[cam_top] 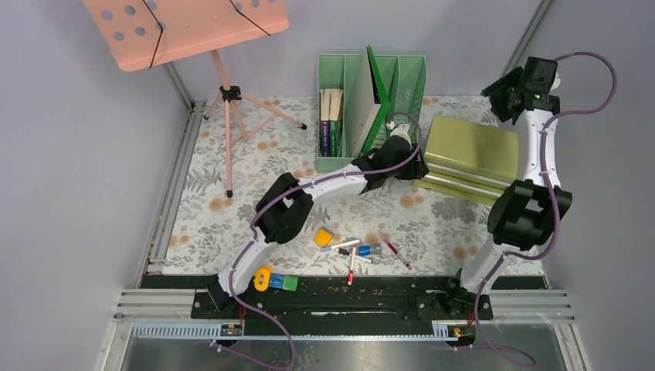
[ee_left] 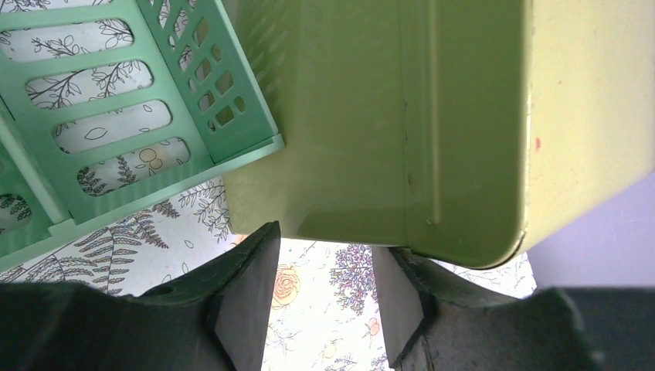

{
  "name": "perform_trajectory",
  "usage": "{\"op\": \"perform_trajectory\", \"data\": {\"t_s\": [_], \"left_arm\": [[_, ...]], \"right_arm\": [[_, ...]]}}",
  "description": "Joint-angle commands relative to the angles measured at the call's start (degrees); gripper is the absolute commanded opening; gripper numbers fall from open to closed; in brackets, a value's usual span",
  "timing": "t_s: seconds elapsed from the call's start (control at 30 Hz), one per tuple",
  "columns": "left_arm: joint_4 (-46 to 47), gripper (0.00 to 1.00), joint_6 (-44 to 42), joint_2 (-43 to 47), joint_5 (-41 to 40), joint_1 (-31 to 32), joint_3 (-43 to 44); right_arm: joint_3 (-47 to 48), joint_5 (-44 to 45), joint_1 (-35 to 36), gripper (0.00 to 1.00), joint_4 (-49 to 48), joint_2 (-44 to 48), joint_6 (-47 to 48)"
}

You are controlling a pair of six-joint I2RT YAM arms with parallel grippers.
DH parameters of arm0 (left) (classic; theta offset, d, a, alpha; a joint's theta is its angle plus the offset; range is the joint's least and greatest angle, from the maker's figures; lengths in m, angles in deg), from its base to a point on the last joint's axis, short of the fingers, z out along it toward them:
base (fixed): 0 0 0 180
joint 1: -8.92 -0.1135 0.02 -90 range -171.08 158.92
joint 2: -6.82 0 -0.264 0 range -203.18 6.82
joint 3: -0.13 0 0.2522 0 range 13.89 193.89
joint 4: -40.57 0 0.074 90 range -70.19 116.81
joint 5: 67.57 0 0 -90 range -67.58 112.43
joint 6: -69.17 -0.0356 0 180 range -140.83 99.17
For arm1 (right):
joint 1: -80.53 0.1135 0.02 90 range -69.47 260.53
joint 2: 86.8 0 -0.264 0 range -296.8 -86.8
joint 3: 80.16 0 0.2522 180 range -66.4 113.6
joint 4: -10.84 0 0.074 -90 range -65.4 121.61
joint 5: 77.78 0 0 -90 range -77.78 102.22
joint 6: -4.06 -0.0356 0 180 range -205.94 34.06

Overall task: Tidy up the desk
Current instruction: Open the drawer in the storage box.

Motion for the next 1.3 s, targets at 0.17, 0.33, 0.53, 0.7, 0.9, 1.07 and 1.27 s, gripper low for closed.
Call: {"op": "perform_trajectory", "data": {"t_s": [0.17, 0.33, 0.53, 0.7, 0.9, 1.07, 1.27], "left_arm": [[6.5, 0.48, -0.8, 1.8, 0.4, -0.7, 1.2], [7.9, 0.49, -1.0, 3.0, 0.2, -0.7, -0.9], [7.9, 0.50, -2.2, 5.0, 0.0, -0.7, -2.7], [8.1, 0.51, -3.2, 6.1, 0.4, -0.7, -3.5], [8.2, 0.51, -3.3, 6.4, 1.7, -0.7, -3.8], [8.7, 0.52, -3.0, 7.1, 2.0, -0.7, -4.8], [9.1, 0.52, -1.7, 5.6, 4.2, -0.6, -3.5]], "right_arm": [[17.0, 4.3, 0.0, 0.33, 11.7, -10.1, -5.1], [28.5, 3.4, 1.6, 0.31, 19.0, -16.3, -1.6], [38.8, 2.0, 5.6, 0.18, 24.6, -23.4, 3.0], [41.8, 7.0, 8.4, 0.07, 28.2, -26.1, 9.0], [41.6, 10.1, 10.4, 0.04, 30.3, -27.0, 10.8], [38.6, 7.0, 10.7, 0.02, 32.5, -27.4, 10.2], [31.5, 7.2, 11.1, 0.00, 32.9, -24.4, 11.5]]}}
